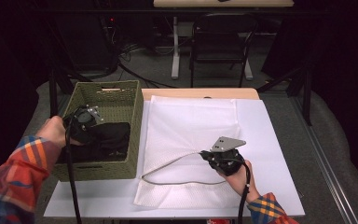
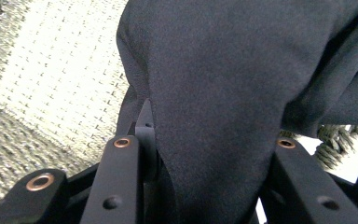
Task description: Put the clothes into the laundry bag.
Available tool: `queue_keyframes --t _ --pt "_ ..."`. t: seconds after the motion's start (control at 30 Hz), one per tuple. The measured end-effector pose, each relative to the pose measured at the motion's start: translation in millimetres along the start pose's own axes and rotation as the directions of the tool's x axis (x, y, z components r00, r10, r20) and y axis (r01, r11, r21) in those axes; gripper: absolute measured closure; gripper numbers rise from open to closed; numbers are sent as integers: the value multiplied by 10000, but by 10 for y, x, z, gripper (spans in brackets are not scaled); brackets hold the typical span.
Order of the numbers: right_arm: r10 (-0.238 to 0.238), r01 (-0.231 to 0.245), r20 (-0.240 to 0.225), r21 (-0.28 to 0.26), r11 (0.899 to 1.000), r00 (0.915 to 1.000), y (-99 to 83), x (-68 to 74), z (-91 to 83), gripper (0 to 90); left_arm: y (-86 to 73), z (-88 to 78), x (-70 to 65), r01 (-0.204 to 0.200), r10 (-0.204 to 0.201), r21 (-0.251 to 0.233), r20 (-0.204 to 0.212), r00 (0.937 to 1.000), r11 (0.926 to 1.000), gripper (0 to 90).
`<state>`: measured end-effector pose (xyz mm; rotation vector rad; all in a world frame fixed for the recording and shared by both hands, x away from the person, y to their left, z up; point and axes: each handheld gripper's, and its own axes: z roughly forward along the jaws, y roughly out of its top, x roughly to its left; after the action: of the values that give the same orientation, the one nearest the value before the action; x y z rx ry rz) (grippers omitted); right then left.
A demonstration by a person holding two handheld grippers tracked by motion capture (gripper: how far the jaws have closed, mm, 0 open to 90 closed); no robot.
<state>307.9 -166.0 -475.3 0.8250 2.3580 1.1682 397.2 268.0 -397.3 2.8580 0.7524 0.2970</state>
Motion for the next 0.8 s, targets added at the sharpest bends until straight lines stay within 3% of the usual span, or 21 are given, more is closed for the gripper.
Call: queue_keyframes --t 0.27,0.53,0.8 --pt "11 -11 -31 4 10000 10000 -3 -8 4 887 43 -128 -19 -65 66 137 -97 9999 9999 627" --pt "19 -19 -10 0 10000 10000 -6 -12 0 888 26 -309 -1 79 -81 -370 -36 10000 9993 627" --pt "22 -21 37 -14 10000 10000 -2 -7 -10 888 40 -451 -48 30 -32 -408 -39 10000 9992 627"
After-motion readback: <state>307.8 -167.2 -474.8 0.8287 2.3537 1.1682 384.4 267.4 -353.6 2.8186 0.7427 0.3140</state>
